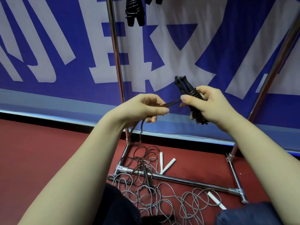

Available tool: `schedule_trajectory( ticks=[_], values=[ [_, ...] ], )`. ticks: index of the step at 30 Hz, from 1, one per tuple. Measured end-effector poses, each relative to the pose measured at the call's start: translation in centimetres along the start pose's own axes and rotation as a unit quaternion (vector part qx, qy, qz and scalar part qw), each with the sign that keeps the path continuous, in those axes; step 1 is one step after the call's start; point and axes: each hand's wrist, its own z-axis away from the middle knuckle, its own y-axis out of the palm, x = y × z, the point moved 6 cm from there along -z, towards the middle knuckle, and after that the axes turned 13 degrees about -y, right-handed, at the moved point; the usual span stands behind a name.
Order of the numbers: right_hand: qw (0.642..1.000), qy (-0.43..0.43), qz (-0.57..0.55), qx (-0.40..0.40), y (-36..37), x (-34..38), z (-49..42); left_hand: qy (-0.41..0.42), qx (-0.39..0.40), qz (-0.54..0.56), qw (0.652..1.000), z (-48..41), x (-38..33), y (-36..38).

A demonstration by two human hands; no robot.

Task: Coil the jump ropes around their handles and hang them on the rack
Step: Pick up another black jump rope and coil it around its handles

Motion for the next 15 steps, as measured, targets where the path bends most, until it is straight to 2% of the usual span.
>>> schedule_trajectory(
  ticks=[3,5,10,15],
  values=[
    [1.0,0.002,0.013,-0.001,-0.5,-0.5,0.1,0.02,-0.09,-0.148,0.985,-0.4,-0.3,-0.1],
    [1.0,0.001,0.028,0.003,-0.3,-0.8,0.1,0.02,-0.124,-0.187,0.974,-0.8,-0.4,-0.3],
    [0.999,0.004,0.052,-0.001,-0.6,-1.6,0.0,0.007,-0.109,-0.038,0.993,-1.0,-0.5,0.2],
    [0.999,0.01,0.039,-0.027,-1.2,-2.0,0.0,0.018,-0.088,-0.076,0.993,-0.9,-1.2,2.2]
  ],
)
